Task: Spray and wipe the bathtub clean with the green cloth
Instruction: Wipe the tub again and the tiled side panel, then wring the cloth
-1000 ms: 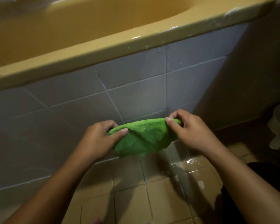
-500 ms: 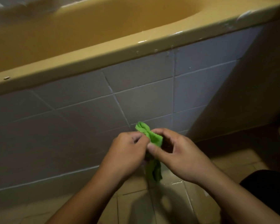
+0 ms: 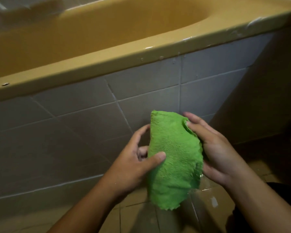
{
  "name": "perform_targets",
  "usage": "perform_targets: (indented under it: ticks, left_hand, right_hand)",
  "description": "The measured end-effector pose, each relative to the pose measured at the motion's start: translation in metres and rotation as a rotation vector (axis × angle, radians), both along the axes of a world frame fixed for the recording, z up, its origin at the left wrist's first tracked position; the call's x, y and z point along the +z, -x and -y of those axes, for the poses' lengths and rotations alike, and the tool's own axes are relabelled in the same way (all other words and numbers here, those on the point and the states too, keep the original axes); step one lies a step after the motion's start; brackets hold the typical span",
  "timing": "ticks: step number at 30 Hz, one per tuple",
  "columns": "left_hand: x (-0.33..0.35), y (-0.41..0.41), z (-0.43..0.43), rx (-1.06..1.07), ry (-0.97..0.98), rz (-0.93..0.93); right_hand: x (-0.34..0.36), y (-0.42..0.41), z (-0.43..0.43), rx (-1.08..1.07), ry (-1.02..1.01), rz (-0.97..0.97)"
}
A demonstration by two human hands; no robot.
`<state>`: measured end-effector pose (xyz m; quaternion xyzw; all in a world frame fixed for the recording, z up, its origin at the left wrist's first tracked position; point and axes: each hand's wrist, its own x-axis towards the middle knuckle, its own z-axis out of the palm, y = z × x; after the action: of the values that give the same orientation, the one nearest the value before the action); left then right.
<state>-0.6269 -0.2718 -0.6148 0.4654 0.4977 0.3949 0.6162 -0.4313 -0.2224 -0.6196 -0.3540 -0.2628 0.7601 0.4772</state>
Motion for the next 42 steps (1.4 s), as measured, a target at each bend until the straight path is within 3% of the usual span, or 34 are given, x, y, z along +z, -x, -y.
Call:
perform_targets:
  ticks: [3, 6, 7, 10, 12, 14, 18, 25, 30, 33, 38, 42]
  left_hand:
    - [-0.006, -0.003, 0.001, 0.213, -0.052, -0.054]
    - [-0.011, 0.002, 0.0, 0.212, -0.016, -0.162]
    - [-0.013, 0.006, -0.001, 0.158, 0.006, -0.222]
    - [-0.011, 0.012, -0.005, -0.119, -0.06, -0.691]
    - [-0.005, 0.004, -0.006, -0.163, -0.169, -0.981]
    - [0.004, -0.002, -0.008, -0.112, -0.311, -1.091]
    - [0.022, 0.003, -0.013, -0.02, -0.544, -1.121]
    - [0.093, -0.01, -0.021, 0.18, -0.883, -0.911]
    - [0.135, -0.027, -0.038, 0.411, -0.947, -0.752]
    - [0.151, -0.025, -0.063, 0.503, -0.973, -0.75]
    - [0.16, 0.005, -0.098, 0.334, -0.938, -0.932]
    - [0.166, 0.011, -0.114, 0.239, -0.784, -0.765]
  right_hand:
    - [-0.009, -0.003, 0.005, 0.205, -0.134, 0.396]
    - [-0.016, 0.001, 0.014, 0.332, -0.199, 0.423]
    - [-0.021, 0.0, 0.015, 0.359, -0.305, 0.529]
    - [-0.032, -0.002, 0.011, 0.329, -0.564, 0.995]
    - [-0.034, -0.001, 0.008, 0.233, -0.645, 1.088]
    - [-0.034, 0.0, 0.008, 0.134, -0.768, 1.134]
    - [-0.016, -0.004, 0.003, -0.08, -0.92, 1.258]
    - [0.044, -0.007, -0.007, -0.403, -1.042, 1.036]
    - [0.09, -0.002, -0.016, -0.733, -1.278, 1.168]
    - [0.104, 0.017, -0.033, -0.613, -1.449, 1.194]
    - [0.107, 0.046, -0.071, -0.622, -1.304, 1.407]
    - [0.088, 0.05, -0.083, -0.762, -1.42, 1.488]
